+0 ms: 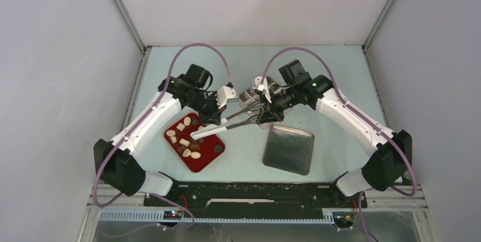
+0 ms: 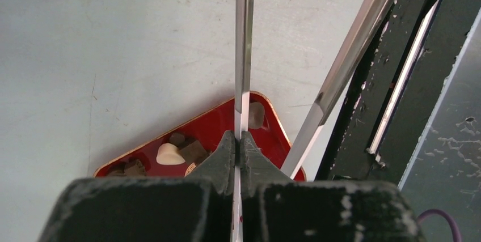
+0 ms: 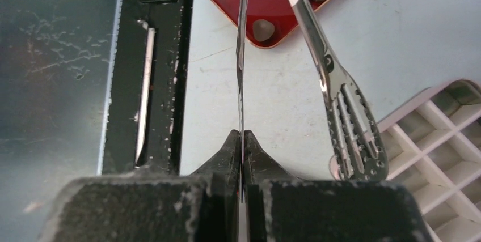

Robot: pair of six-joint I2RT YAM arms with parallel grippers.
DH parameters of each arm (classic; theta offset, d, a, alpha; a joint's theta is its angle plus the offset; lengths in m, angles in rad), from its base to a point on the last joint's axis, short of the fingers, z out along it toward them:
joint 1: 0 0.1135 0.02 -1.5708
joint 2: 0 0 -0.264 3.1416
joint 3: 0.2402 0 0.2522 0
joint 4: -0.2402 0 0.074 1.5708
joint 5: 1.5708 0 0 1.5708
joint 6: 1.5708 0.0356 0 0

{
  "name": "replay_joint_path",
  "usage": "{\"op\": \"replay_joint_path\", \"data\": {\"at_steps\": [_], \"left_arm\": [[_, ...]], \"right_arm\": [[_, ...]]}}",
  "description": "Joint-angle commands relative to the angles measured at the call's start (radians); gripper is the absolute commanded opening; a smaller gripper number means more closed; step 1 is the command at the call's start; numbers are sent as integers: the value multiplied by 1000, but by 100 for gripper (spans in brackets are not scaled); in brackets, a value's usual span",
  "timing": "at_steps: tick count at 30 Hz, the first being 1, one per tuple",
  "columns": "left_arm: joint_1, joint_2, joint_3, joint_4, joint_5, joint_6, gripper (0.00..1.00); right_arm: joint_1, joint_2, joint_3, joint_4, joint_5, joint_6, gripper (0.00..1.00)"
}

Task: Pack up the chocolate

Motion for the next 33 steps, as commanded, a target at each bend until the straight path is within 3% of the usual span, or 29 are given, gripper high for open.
{"op": "replay_joint_path", "data": {"at_steps": [1, 4, 7, 10, 11, 13, 15, 20, 24, 29, 33], "left_arm": [[-8, -4, 39, -8, 51, 25, 0], [-5, -27, 19, 63, 67, -28, 12], [34, -95, -97, 269, 187, -197, 41], [84, -245, -309, 677, 321, -560, 74], [88, -270, -354, 790, 341, -622, 83], [86, -242, -363, 838, 412, -672, 94], [87, -208, -390, 934, 493, -788, 95], [83, -153, -525, 1455, 594, -1238, 96], [77, -129, -565, 1591, 604, -1285, 95], [14, -68, -614, 1912, 726, -1510, 94], [0, -22, -619, 2023, 770, -1617, 89]], "right_arm": [[-5, 43, 61, -37, -69, 2, 0], [-25, 50, 61, -67, -151, -24, 0], [-83, 64, 61, -93, -272, -15, 0], [-165, 88, 60, -76, -415, 50, 0], [-184, 95, 57, -77, -452, 55, 0], [-205, 98, 50, -77, -506, 54, 0], [-218, 98, 49, -67, -534, 66, 0], [-232, 86, 49, -23, -543, 121, 0], [-259, 79, 44, -14, -576, 137, 0], [-306, 57, 1, 74, -618, 212, 0], [-338, 42, -3, 73, -620, 202, 0]]}}
